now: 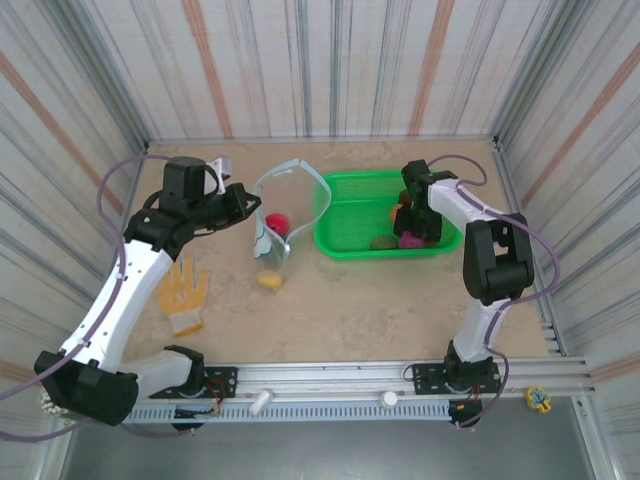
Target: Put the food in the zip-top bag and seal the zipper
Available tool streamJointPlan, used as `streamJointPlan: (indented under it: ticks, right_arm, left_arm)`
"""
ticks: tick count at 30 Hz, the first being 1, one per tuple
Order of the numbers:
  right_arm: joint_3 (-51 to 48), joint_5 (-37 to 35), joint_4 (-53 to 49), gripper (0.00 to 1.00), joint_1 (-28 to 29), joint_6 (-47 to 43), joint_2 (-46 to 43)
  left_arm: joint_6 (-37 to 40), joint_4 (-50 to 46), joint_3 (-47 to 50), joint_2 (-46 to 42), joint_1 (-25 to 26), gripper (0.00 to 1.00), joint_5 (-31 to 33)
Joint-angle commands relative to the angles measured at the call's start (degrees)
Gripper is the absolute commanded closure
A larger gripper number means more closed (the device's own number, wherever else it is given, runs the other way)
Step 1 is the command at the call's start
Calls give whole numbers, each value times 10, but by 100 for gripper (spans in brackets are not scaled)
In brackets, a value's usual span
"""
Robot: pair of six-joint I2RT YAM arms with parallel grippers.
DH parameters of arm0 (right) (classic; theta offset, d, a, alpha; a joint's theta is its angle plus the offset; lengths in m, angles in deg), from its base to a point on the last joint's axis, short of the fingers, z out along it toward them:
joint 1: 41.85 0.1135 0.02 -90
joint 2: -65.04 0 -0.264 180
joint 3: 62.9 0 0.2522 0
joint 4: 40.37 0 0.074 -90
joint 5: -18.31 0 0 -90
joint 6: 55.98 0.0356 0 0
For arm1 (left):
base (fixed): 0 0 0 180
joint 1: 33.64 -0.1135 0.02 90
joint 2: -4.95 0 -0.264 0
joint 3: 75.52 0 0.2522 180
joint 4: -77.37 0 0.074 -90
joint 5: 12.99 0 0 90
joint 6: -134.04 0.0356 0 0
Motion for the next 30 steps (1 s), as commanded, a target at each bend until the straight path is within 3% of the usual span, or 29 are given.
streamJointPlan:
  ticks: [1, 5, 16, 25, 30]
  right_arm:
    - [-3, 37, 9, 38, 1, 2, -1]
    - [2, 43, 5, 47, 2, 4, -18]
    - [69, 90, -20, 45, 9, 20, -122]
    - [114, 194, 0, 45, 19, 56, -165]
    - [188, 197, -12, 44, 73, 46, -169]
  left_arm:
    - [-4, 7, 3, -10, -5, 100, -9]
    - [0, 1, -1, -12, -5, 100, -4]
    - [-4, -4, -1, -11, -5, 100, -1]
    - [-11, -3, 1, -12, -5, 100, -3]
    - [-15, -2, 3, -10, -5, 100, -6]
